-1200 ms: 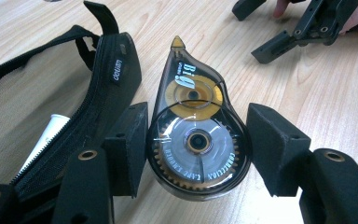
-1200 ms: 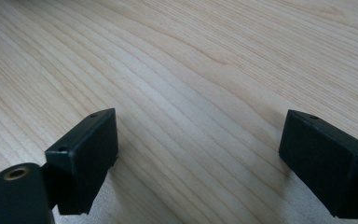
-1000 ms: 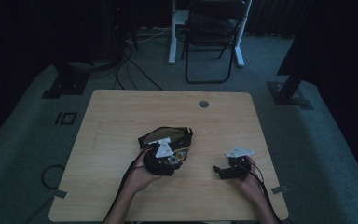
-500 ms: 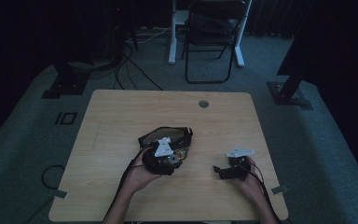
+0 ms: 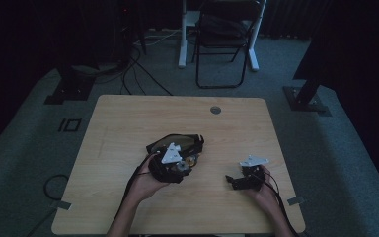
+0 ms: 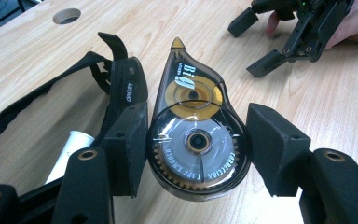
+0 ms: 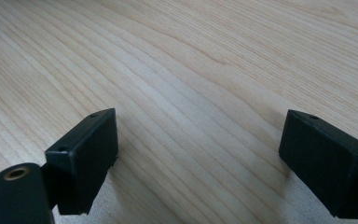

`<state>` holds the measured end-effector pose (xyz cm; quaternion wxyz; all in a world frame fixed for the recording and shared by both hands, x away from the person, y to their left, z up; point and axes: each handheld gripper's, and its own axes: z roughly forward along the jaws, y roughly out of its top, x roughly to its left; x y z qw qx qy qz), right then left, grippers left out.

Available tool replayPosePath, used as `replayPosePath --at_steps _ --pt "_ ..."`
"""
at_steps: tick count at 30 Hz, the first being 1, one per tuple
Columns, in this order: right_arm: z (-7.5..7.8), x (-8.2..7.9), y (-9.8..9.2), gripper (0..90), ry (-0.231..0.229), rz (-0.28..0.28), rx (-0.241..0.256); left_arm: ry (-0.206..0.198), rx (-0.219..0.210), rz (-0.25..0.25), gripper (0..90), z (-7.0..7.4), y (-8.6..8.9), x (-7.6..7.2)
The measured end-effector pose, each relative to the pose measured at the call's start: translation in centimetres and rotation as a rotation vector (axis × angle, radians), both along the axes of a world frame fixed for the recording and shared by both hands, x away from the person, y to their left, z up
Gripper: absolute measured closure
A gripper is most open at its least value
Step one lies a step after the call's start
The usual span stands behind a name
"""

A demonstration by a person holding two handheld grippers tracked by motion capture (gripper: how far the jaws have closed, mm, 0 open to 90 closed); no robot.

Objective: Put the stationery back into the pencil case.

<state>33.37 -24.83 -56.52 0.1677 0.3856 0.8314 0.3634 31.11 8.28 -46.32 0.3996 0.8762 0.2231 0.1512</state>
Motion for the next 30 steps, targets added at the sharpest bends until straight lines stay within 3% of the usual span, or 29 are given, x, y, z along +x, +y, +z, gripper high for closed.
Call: replayPosePath --at_steps 30 --pt "0.0 0.0 0.0 11.6 0.0 0.0 0.0 -0.022 -0.011 0.004 41.5 1.7 1.2 0.8"
